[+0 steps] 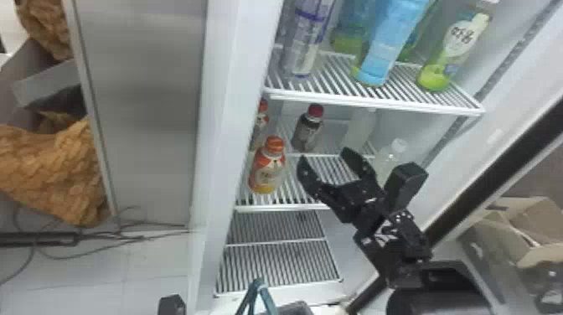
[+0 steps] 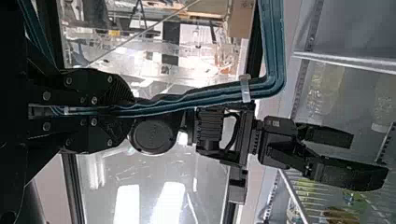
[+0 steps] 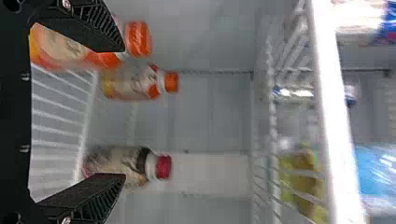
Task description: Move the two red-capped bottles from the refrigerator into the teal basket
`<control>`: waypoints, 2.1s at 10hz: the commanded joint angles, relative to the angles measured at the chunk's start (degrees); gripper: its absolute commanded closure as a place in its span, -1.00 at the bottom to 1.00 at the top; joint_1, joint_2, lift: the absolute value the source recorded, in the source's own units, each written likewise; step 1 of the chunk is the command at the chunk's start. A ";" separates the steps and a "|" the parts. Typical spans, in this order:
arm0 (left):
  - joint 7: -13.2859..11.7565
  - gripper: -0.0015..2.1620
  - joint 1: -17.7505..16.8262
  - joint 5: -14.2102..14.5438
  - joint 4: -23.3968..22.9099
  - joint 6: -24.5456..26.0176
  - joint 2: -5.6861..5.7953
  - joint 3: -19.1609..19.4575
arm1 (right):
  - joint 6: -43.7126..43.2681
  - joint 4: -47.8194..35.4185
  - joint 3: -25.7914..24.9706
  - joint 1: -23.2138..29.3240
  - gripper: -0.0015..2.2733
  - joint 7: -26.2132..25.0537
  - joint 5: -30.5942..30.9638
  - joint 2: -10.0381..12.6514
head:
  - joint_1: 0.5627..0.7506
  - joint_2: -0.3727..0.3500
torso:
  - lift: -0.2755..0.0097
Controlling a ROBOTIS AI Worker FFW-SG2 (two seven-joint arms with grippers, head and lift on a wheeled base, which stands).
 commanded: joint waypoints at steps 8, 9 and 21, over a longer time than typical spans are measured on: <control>0.04 0.00 -0.28 0.30 -0.09 0.00 0.00 -1.01 | -9.95 20.33 1.96 -11.89 -0.96 -3.88 2.06 0.28 | 0.41 -0.94 | -0.67; 0.04 0.00 -0.28 0.41 -0.09 0.00 0.00 -1.01 | -9.95 22.72 2.76 -13.86 -0.96 -4.23 2.18 0.02 | 0.41 -0.94 | -0.67; 0.04 0.00 -0.42 0.75 -0.09 0.00 0.09 -1.47 | -10.09 37.76 7.78 -27.08 -0.97 -10.65 3.20 -0.77 | 0.41 -0.94 | -0.67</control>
